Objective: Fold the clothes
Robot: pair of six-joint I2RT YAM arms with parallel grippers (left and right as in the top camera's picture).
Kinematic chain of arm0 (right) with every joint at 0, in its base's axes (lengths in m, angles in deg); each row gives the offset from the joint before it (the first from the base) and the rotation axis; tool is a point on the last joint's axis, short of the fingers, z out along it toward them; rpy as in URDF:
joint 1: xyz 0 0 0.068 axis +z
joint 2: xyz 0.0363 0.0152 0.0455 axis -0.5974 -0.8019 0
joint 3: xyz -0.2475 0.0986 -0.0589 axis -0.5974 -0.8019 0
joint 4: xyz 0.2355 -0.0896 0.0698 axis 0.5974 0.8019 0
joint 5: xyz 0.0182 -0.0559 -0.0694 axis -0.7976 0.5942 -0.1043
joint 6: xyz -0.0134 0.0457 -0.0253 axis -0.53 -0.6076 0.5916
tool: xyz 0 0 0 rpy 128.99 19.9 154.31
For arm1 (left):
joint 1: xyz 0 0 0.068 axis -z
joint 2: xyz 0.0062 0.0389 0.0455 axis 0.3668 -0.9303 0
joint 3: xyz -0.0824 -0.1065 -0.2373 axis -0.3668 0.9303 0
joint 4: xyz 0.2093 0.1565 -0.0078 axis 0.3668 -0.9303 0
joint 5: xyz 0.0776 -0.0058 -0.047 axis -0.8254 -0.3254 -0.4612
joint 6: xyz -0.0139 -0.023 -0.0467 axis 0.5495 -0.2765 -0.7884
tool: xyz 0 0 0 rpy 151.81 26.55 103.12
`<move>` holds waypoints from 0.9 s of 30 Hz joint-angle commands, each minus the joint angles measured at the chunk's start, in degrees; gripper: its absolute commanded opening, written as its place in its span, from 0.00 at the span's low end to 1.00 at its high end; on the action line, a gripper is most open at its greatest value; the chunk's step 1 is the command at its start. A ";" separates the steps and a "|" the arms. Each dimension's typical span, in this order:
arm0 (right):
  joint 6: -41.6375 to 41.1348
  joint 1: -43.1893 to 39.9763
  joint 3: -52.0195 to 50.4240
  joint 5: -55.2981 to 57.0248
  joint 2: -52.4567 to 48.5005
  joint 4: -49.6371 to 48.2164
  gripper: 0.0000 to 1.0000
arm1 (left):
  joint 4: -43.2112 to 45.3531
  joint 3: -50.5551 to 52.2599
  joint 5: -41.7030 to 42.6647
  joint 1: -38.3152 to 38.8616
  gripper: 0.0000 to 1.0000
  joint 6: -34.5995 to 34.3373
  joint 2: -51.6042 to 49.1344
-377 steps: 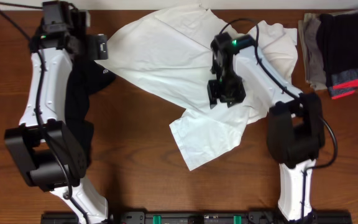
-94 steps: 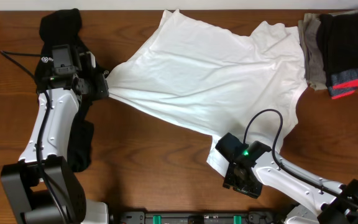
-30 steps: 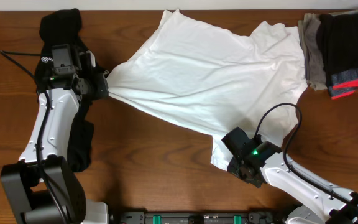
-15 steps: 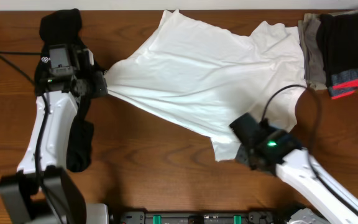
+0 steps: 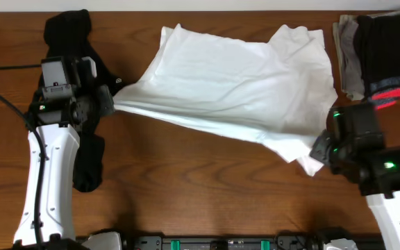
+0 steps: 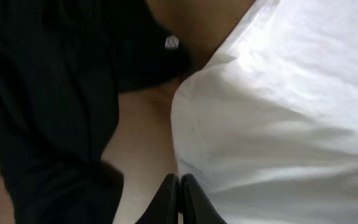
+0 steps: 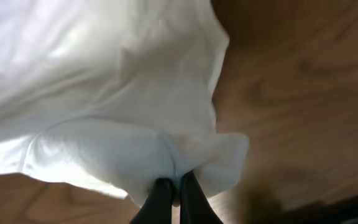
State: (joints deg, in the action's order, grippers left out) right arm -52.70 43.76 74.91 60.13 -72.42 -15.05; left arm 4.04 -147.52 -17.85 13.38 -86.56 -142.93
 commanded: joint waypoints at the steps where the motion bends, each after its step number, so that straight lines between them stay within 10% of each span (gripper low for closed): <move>1: 8.35 -4.24 2.23 -1.09 -0.79 0.20 0.01 | -2.47 0.04 -1.60 -0.20 0.06 -0.83 2.01; 27: 23.65 -13.42 13.25 -13.16 -7.85 6.69 0.01 | -15.58 0.04 -6.51 -0.20 0.06 -6.56 19.56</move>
State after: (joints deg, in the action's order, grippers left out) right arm -30.69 30.86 87.58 48.13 -78.61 -9.26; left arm -10.76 -147.50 -23.08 13.38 -92.46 -123.22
